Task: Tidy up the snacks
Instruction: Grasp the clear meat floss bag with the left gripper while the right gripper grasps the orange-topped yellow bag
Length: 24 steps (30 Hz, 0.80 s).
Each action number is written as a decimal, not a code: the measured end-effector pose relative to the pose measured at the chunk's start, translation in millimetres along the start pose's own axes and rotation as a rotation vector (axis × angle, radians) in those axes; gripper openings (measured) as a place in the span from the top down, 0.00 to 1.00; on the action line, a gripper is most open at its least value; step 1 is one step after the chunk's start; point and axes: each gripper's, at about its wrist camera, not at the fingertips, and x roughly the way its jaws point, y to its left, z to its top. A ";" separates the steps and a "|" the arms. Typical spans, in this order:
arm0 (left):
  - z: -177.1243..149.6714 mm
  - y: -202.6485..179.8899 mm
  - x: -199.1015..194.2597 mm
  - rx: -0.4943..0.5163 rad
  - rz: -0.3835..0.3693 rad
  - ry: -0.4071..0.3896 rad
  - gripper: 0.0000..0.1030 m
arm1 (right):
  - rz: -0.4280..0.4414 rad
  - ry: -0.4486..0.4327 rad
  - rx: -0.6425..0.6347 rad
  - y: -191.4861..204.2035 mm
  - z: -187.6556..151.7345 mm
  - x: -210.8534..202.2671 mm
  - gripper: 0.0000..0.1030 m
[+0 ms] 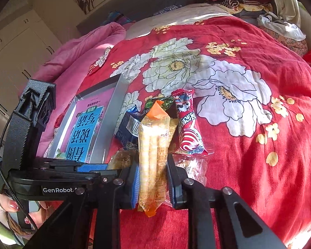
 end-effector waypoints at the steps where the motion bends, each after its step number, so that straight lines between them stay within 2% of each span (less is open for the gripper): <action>1: -1.2 0.9 -2.7 0.001 -0.006 -0.005 0.66 | 0.000 -0.005 0.000 0.8 0.1 -1.5 0.78; 9: -6.9 3.5 -24.1 0.010 -0.039 -0.044 0.66 | 0.011 -0.039 0.003 6.7 0.4 -16.1 0.78; 24: -13.0 -2.3 -57.8 0.053 -0.052 -0.126 0.66 | -0.003 -0.086 -0.030 28.6 5.8 -35.3 0.78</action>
